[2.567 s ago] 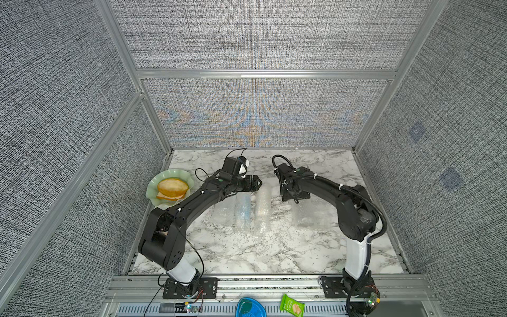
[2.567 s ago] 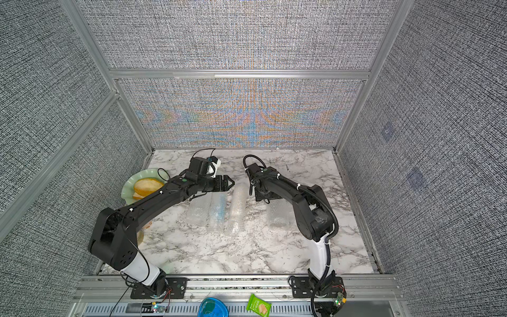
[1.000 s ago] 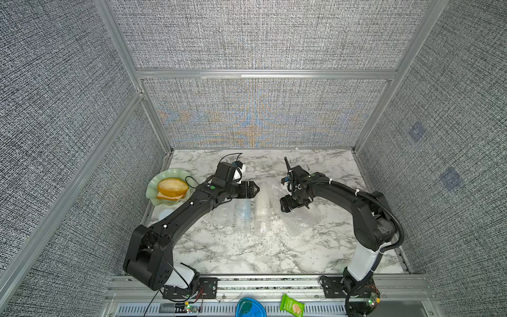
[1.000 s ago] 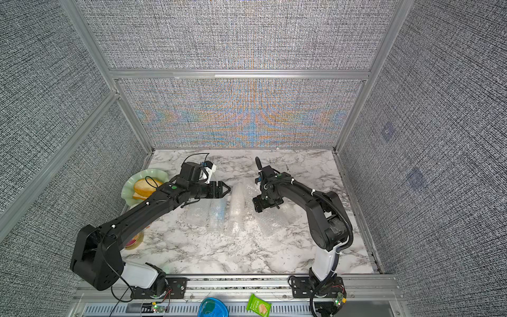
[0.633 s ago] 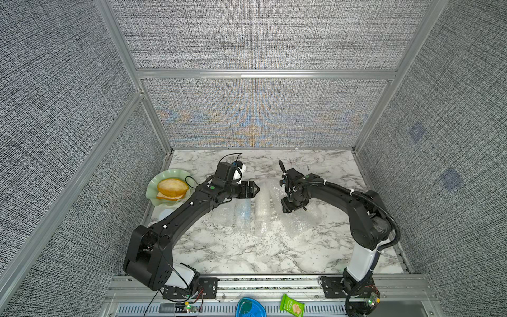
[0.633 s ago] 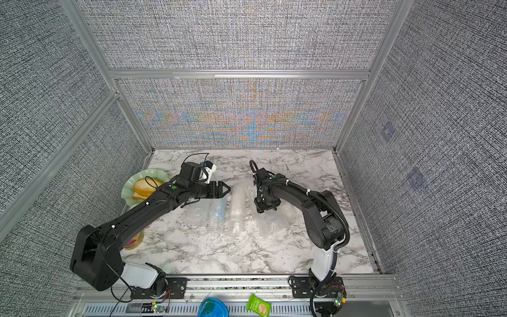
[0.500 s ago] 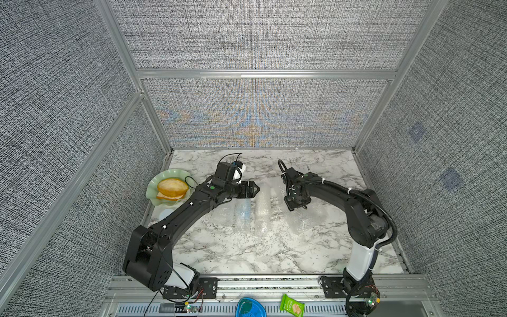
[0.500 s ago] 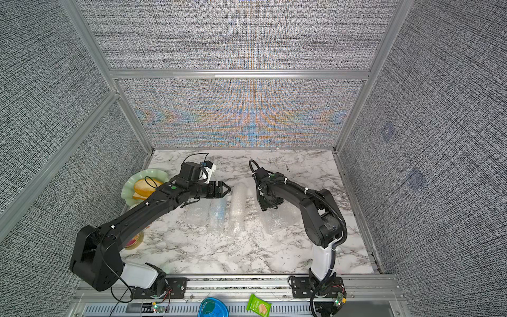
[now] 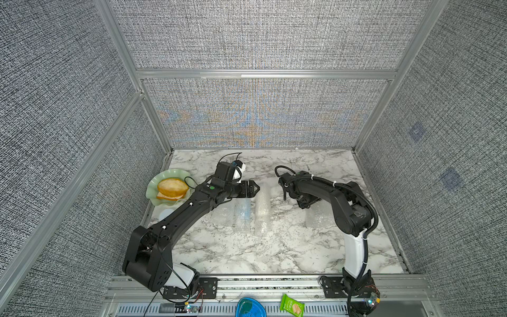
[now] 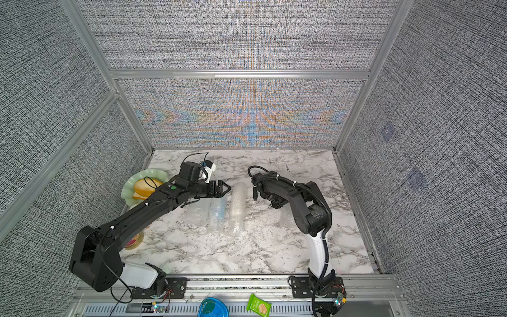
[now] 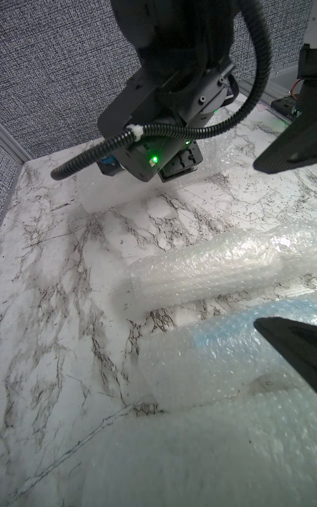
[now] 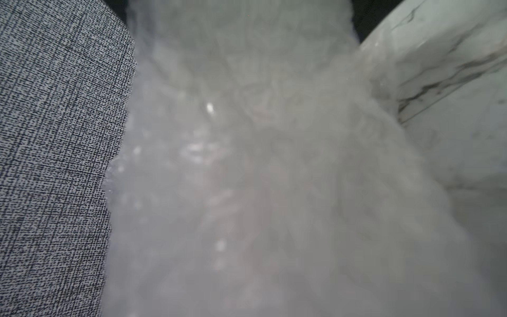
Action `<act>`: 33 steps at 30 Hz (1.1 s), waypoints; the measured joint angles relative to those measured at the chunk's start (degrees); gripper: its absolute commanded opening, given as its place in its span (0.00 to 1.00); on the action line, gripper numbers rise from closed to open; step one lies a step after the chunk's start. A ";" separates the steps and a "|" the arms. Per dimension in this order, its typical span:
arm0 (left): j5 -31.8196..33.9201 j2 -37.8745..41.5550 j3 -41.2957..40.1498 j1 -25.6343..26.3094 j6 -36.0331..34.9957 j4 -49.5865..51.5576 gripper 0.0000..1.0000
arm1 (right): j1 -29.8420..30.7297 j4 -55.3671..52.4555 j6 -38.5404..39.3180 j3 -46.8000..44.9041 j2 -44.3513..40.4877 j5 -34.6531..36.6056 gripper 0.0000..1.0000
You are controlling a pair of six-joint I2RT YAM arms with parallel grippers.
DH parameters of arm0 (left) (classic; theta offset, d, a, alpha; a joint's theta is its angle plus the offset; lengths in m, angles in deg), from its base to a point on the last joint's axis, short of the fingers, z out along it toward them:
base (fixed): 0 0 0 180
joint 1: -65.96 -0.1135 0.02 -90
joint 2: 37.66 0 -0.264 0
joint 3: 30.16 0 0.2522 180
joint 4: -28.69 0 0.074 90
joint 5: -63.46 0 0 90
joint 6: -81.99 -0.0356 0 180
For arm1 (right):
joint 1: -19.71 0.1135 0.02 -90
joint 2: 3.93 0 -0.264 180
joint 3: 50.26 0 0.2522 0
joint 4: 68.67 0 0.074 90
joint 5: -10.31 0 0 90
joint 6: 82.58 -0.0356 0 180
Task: Unwrap the vase from the bubble wrap
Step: Unwrap the bubble wrap at the center of the board.
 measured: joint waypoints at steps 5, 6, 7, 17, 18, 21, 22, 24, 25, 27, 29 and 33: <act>-0.02 0.00 -0.17 0.00 0.09 -0.20 0.84 | 0.31 2.03 0.07 -0.81 -4.04 -6.56 0.82; -0.04 0.00 -0.31 0.00 0.22 -0.37 0.84 | 0.24 2.78 0.09 -1.03 -4.74 -8.20 0.82; -0.04 0.02 -0.39 0.00 0.24 -0.42 0.84 | 0.20 3.34 0.09 -1.14 -5.31 -9.55 0.83; -0.20 0.90 -0.96 0.00 1.14 -1.27 0.84 | 0.46 9.70 -1.99 -1.18 -9.57 -23.89 0.83; -0.20 1.11 -0.96 0.00 1.14 -1.27 0.84 | 0.46 10.73 -2.60 -1.42 -9.94 -25.64 0.83; -0.15 1.73 -0.96 0.00 1.14 -1.27 0.84 | 0.52 13.60 -4.87 -2.25 -10.67 -30.27 0.83; -0.13 1.97 -0.96 0.00 1.14 -1.27 0.84 | 0.59 14.49 -5.68 -2.43 -10.80 -31.56 0.82; -0.02 2.54 -0.96 0.00 1.14 -1.27 0.84 | 0.70 16.74 -7.08 -2.95 -11.06 -34.84 0.82; 0.02 2.86 -1.01 0.00 1.14 -1.27 0.84 | 0.81 17.75 -7.50 -3.23 -11.23 -36.46 0.82; 0.02 3.58 -1.27 0.00 1.14 -1.29 0.84 | 1.33 20.41 -8.11 -4.11 -12.37 -40.35 0.82; 0.02 4.22 -1.68 0.00 1.14 -1.36 0.84 | 1.57 23.10 -8.09 -4.90 -14.10 -44.87 0.82; -0.15 5.38 -3.13 0.00 1.09 -2.58 0.84 | 1.73 28.13 -6.54 -6.43 -19.19 -50.90 0.82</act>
